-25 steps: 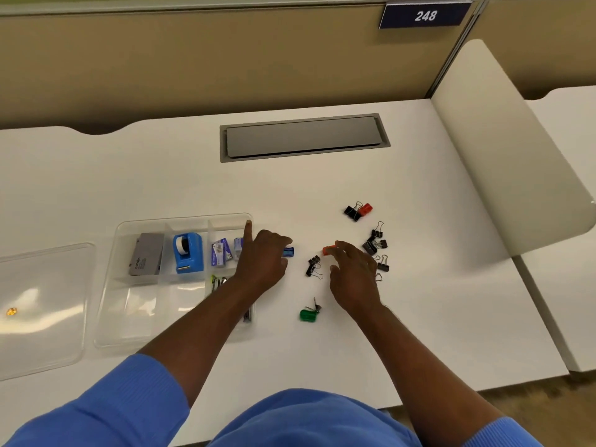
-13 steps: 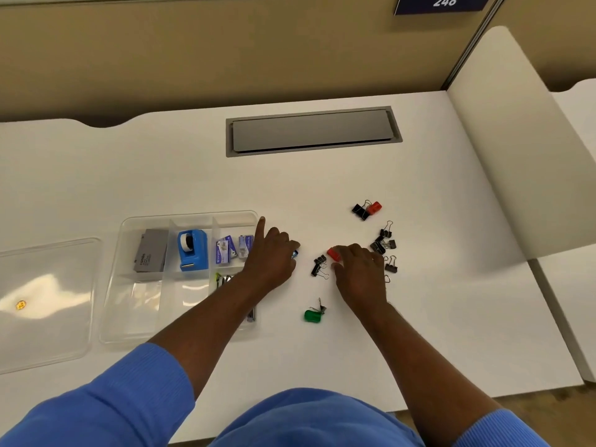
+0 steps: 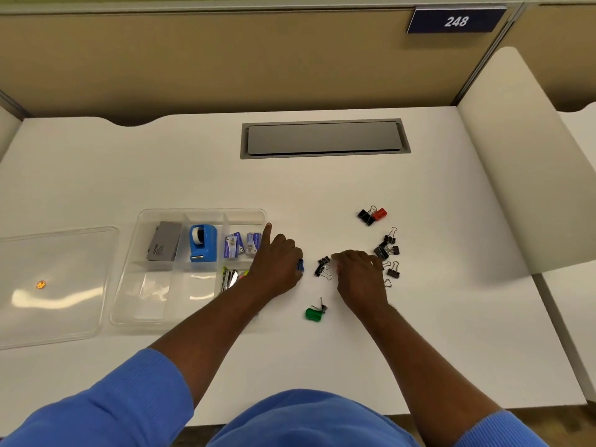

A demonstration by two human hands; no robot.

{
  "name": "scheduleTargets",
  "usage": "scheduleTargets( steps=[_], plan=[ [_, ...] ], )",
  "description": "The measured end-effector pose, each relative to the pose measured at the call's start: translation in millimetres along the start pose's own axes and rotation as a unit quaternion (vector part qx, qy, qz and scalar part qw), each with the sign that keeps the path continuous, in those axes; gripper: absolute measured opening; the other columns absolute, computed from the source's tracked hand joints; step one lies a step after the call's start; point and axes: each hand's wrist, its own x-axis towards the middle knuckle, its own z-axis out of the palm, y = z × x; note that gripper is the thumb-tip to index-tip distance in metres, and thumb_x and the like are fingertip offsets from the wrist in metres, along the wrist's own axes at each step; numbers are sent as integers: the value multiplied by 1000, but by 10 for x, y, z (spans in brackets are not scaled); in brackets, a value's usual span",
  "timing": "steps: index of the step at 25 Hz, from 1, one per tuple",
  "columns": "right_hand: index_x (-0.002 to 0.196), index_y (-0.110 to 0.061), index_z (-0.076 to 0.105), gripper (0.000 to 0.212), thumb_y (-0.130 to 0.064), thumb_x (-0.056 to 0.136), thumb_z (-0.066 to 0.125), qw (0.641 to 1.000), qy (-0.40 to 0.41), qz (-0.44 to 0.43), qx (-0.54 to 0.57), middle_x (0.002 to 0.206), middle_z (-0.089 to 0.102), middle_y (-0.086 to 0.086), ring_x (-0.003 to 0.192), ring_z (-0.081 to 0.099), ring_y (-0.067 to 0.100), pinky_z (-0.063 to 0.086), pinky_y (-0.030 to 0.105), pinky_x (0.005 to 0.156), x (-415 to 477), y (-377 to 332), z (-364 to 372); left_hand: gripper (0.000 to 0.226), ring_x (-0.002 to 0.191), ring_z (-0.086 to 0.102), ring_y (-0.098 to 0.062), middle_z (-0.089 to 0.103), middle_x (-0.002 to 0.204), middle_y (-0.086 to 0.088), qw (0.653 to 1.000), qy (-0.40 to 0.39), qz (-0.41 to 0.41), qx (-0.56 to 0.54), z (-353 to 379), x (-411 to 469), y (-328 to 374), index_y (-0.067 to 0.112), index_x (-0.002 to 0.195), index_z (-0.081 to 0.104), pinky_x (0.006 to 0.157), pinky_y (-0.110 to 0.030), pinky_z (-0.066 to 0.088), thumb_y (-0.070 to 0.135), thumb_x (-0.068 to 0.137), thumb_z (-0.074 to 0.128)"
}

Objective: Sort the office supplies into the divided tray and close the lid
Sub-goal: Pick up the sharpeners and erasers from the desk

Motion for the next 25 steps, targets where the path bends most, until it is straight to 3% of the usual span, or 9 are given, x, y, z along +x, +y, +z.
scheduleTargets(
  steps=[3,8,13,19,22,25],
  plan=[
    [124,-20,67,42,-14,83,64,1000,-22,12,8,114,68,-1,106,64,26,38,43,96,18,-2,-48,32,113,51,-18,64,103,8,999,16,-23,-26,-74,-67,22,28,108,70,116,-50,-15,48,83,65],
    [135,-22,59,67,-13,68,59,995,-101,-1,-14,129,60,-3,109,60,23,35,41,99,-101,22,-100,29,116,50,-15,65,105,10,996,37,-55,-58,-129,-226,73,29,107,70,118,-52,-12,45,82,67],
    [115,-18,67,40,-3,82,50,995,-100,-17,-15,107,62,1,93,62,27,34,39,88,-149,90,-74,27,118,49,-14,64,104,11,992,54,-82,-80,-115,-412,156,30,104,69,120,-56,-8,45,83,67],
    [113,-18,72,27,-9,91,59,997,11,-26,69,102,70,4,87,66,30,38,37,80,-156,-18,-187,33,122,50,-15,65,109,11,984,109,-115,-87,-114,-650,176,28,106,70,120,-54,-5,49,81,69],
    [112,-22,72,23,-18,91,63,990,90,-32,99,100,73,-2,93,65,26,41,39,83,-119,-292,-275,37,125,49,-15,64,117,10,982,122,-114,-87,-150,-748,78,29,109,70,121,-56,-1,53,81,68],
    [111,-26,73,20,-25,92,66,985,120,-33,117,98,75,-6,91,65,21,39,38,83,-52,-728,-289,39,128,48,-15,64,123,8,981,123,-109,-104,-209,-865,-188,29,112,69,120,-53,-6,54,82,66]
  ],
)
